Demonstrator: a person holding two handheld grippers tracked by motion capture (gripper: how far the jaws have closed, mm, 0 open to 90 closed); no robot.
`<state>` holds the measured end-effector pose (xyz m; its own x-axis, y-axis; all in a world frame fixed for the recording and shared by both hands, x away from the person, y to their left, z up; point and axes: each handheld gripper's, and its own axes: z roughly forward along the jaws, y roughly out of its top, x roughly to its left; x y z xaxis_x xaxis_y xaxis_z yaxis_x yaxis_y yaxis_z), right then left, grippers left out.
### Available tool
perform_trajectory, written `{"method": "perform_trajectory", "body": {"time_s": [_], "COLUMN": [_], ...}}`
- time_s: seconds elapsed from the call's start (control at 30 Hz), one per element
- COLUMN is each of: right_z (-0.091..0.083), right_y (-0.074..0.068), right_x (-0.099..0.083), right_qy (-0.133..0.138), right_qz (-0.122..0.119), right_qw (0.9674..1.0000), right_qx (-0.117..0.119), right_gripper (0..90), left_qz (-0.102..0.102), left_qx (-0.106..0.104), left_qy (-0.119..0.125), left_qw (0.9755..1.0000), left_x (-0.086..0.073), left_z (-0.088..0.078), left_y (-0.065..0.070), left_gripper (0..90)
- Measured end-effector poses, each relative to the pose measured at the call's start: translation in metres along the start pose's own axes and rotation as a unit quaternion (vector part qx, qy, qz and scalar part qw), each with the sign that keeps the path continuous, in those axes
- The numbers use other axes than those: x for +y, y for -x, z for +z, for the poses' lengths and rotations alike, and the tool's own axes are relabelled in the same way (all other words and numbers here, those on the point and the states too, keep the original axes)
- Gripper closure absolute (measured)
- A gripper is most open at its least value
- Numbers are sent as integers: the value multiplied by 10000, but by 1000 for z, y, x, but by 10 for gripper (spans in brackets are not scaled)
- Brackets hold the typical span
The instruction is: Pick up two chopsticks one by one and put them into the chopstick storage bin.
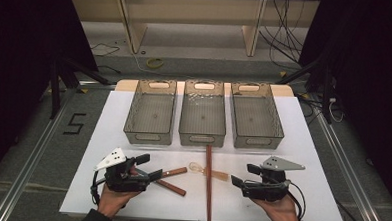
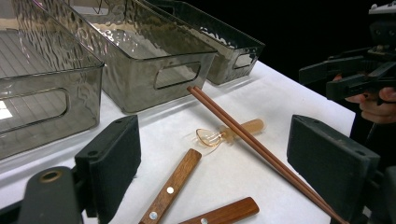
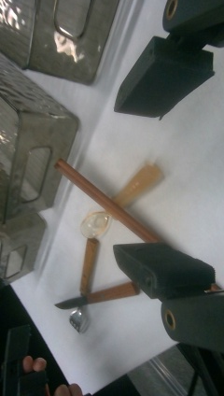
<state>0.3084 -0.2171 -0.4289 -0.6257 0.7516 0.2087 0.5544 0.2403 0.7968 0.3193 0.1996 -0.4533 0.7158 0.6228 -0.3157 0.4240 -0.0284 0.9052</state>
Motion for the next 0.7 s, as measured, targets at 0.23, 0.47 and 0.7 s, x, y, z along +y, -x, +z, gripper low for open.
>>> {"method": "perform_trajectory", "body": {"time_s": [0.23, 0.47, 0.7], "right_z": [14, 35, 51], "right_y": [-14, -27, -33], "right_x": [14, 25, 26], "right_qy": [-569, -1117, -1493], "right_qz": [-41, -139, -137], "right_qw": [9984, 9936, 9886], "right_qx": [-32, 30, 106], "right_gripper": [308, 359, 403], "left_qz": [5, -27, -12], "left_qx": [7, 4, 5], "left_qy": [3, 36, 28], "left_qw": [10000, 10000, 10000], "left_x": [0, 0, 1], "left_z": [0, 0, -1], "left_y": [0, -1, -1], "left_gripper": [171, 171, 171]}}
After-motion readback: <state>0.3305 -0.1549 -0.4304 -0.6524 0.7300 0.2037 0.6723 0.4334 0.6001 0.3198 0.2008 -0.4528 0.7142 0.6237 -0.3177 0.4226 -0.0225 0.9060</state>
